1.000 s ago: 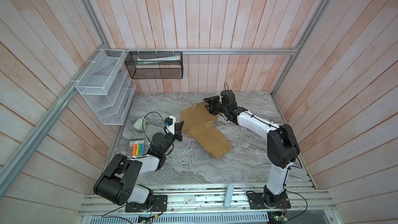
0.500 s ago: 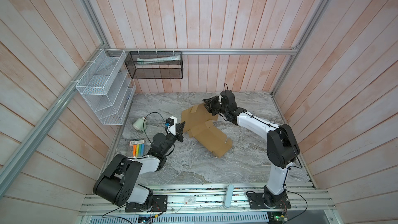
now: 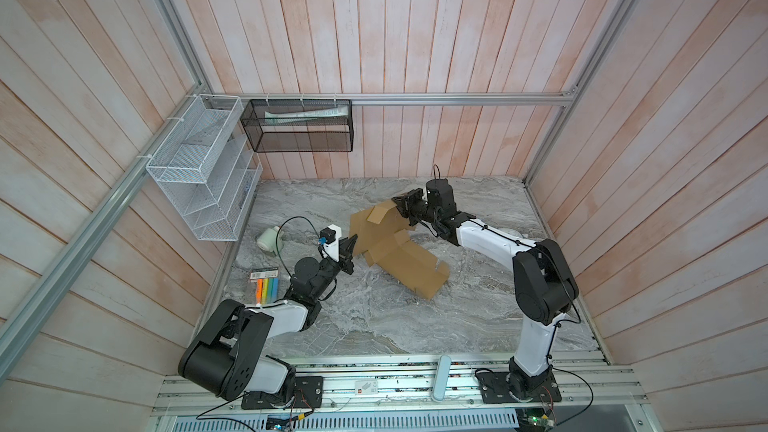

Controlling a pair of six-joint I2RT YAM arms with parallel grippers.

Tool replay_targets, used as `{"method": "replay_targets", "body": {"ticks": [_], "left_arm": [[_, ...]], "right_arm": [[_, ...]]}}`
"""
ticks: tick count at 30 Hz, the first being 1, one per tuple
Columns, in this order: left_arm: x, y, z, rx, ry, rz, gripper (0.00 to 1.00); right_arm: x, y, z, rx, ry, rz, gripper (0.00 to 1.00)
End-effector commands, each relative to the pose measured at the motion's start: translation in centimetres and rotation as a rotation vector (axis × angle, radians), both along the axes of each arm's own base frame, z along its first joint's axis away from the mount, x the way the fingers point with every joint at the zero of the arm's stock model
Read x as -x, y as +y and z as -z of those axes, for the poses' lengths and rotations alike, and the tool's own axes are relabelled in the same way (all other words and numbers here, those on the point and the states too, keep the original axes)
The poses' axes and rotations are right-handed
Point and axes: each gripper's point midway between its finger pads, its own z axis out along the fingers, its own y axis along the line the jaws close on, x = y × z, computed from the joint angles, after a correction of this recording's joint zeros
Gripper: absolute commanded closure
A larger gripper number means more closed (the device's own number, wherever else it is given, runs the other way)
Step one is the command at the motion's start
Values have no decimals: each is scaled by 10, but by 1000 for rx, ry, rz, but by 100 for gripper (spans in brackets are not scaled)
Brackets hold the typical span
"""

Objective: Fold the paper box

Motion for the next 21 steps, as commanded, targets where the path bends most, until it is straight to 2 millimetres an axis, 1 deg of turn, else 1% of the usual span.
{"method": "replay_targets", "body": {"ticks": [1,6,9,11,13,17,20,21], "left_arm": [[0,3,-3,-13,-13,-24,100],[-3,8,1,-9,27,-56,100],[-5,9,1,1,71,-67,99],[-5,9,-1,12,94,-66,94],[-5,9,-2,27,119,-64,88],[-7,10,1,39,203,-80,79],[-8,12,-1,34,237,-93,69],[-7,13,-3,37,244,-100,65]], "right_arm": [[9,2,-7,-6,-27,-23,92],[11,-2,-14,8,-58,-18,99],[12,-2,-16,7,-79,-23,100],[13,-3,-19,4,-92,-24,100],[13,-3,-21,1,-108,-27,100],[14,-4,-24,-14,-132,-22,100],[12,0,-26,-23,-149,-35,100],[12,2,-26,-27,-152,-43,100]]}}
